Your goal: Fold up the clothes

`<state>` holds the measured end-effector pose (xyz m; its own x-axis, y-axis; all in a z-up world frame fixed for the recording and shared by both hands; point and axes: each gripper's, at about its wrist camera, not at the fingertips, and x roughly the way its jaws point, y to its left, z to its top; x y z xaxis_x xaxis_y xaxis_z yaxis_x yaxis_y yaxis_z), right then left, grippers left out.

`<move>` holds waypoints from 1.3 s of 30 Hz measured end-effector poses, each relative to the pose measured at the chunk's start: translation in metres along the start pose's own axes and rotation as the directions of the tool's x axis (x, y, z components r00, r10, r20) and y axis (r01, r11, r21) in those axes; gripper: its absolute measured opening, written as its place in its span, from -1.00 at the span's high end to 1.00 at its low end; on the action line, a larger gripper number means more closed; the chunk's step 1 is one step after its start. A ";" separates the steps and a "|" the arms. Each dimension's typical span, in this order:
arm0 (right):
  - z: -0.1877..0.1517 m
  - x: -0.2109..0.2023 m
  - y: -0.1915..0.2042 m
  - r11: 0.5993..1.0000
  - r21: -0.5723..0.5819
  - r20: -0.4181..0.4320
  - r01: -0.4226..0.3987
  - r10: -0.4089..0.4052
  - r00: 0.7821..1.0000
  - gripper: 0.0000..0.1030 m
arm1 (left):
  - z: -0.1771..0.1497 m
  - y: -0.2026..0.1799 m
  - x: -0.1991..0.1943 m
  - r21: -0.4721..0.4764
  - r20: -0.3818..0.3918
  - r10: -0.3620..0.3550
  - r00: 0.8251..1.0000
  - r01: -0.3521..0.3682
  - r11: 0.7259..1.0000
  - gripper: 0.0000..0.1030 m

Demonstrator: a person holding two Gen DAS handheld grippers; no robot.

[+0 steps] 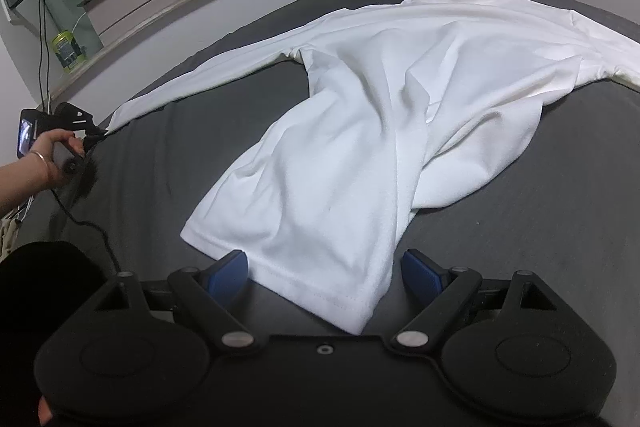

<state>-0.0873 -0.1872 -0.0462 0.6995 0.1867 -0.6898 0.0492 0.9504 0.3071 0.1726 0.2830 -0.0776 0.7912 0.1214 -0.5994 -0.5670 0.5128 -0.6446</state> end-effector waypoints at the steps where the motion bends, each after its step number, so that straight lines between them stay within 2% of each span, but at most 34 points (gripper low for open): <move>1: -0.001 0.000 0.000 1.000 -0.005 0.001 -0.001 0.001 1.000 -0.64 | 0.004 0.002 -0.001 -0.013 -0.021 0.002 1.000 -0.003 1.000 0.92; 5: -0.002 0.000 0.003 0.999 -0.034 -0.004 -0.005 0.005 1.000 -0.64 | 0.007 -0.016 -0.007 0.036 -0.057 0.035 0.998 -0.033 0.999 0.86; 7: -0.001 -0.001 0.004 0.999 -0.043 -0.010 -0.002 0.002 1.000 -0.63 | -0.006 -0.037 -0.021 0.172 -0.090 -0.022 0.996 0.038 0.984 0.85; 8: 0.000 -0.002 0.003 0.999 -0.043 -0.008 0.000 0.000 1.000 -0.63 | -0.013 -0.048 -0.028 0.242 -0.111 -0.052 0.992 0.078 0.967 0.85; 10: 0.003 -0.007 0.001 0.999 -0.037 0.003 0.004 -0.004 1.000 -0.63 | -0.027 -0.071 -0.042 0.375 -0.159 -0.106 0.982 0.159 0.913 0.85; 11: 0.006 -0.009 0.000 0.999 -0.031 0.010 0.009 -0.009 1.000 -0.63 | -0.034 -0.082 -0.049 0.436 -0.185 -0.130 0.974 0.200 0.877 0.85; 12: 0.009 -0.011 -0.002 1.000 -0.023 0.017 0.015 -0.015 1.000 -0.63 | -0.047 -0.096 -0.058 0.501 -0.226 -0.162 0.960 0.258 0.826 0.85; 14: 0.015 -0.018 -0.010 1.000 0.010 0.032 0.023 -0.024 0.999 -0.63 | -0.080 -0.122 -0.078 0.607 -0.342 -0.199 0.918 0.377 0.700 0.84; 16: 0.021 -0.026 -0.022 0.997 0.070 0.051 0.021 -0.025 0.998 -0.63 | -0.118 -0.143 -0.094 0.643 -0.477 -0.195 0.857 0.492 0.587 0.84; 18: 0.026 -0.032 -0.034 0.991 0.131 0.060 0.021 -0.029 0.998 -0.63 | -0.155 -0.152 -0.109 0.622 -0.599 -0.155 0.785 0.579 0.527 0.84; 19: 0.026 -0.032 -0.037 0.989 0.145 0.056 0.021 -0.030 0.998 -0.63 | -0.169 -0.154 -0.113 0.618 -0.635 -0.126 0.762 0.599 0.510 0.84; 21: 0.025 -0.032 -0.039 0.988 0.154 0.045 0.019 -0.026 0.999 -0.63 | -0.198 -0.156 -0.120 0.611 -0.692 -0.062 0.719 0.630 0.479 0.84; 23: 0.023 -0.029 -0.036 0.990 0.139 0.029 0.010 -0.014 0.999 -0.63 | -0.219 -0.154 -0.124 0.627 -0.717 0.005 0.697 0.642 0.441 0.84; 25: 0.022 -0.028 -0.029 0.994 0.113 0.015 -0.009 0.007 1.000 -0.63 | -0.238 -0.128 -0.145 0.625 -0.735 0.044 0.677 0.650 0.433 0.84; 27: 0.020 -0.027 -0.019 0.998 0.062 0.000 -0.029 0.029 1.000 -0.63 | -0.249 -0.115 -0.160 0.633 -0.733 0.076 0.676 0.637 0.440 0.84; 28: 0.019 -0.026 -0.012 1.000 0.013 0.000 -0.024 0.024 1.000 -0.63 | -0.249 -0.112 -0.163 0.630 -0.727 0.063 0.683 0.628 0.457 0.84; 30: 0.013 -0.028 0.013 0.984 -0.174 0.036 0.046 -0.040 0.999 -0.63 | -0.247 -0.108 -0.166 0.619 -0.713 0.029 0.701 0.609 0.496 0.84; 31: 0.007 -0.029 0.028 0.951 -0.294 0.071 0.093 -0.075 0.995 -0.63 | -0.246 -0.106 -0.167 0.612 -0.705 0.012 0.709 0.599 0.516 0.84; 33: -0.008 -0.028 0.059 0.842 -0.513 0.160 0.167 -0.098 0.982 -0.63 | -0.243 -0.101 -0.170 0.597 -0.687 -0.020 0.726 0.580 0.553 0.84; 36: -0.035 -0.018 0.091 0.650 -0.725 0.284 0.229 -0.021 0.959 -0.61 | -0.240 -0.095 -0.175 0.570 -0.656 -0.067 0.752 0.552 0.608 0.84; 37: -0.041 -0.008 0.099 0.600 -0.761 0.296 0.245 -0.015 0.955 -0.59 | -0.239 -0.093 -0.176 0.560 -0.645 -0.082 0.760 0.543 0.626 0.84; 38: -0.047 0.003 0.107 0.552 -0.792 0.305 0.260 -0.011 0.952 -0.43 | -0.237 -0.090 -0.178 0.549 -0.633 -0.097 0.768 0.533 0.643 0.84; 39: -0.049 0.015 0.111 0.539 -0.800 0.296 0.263 -0.027 0.955 -0.17 | -0.236 -0.088 -0.179 0.538 -0.620 -0.111 0.776 0.524 0.660 0.84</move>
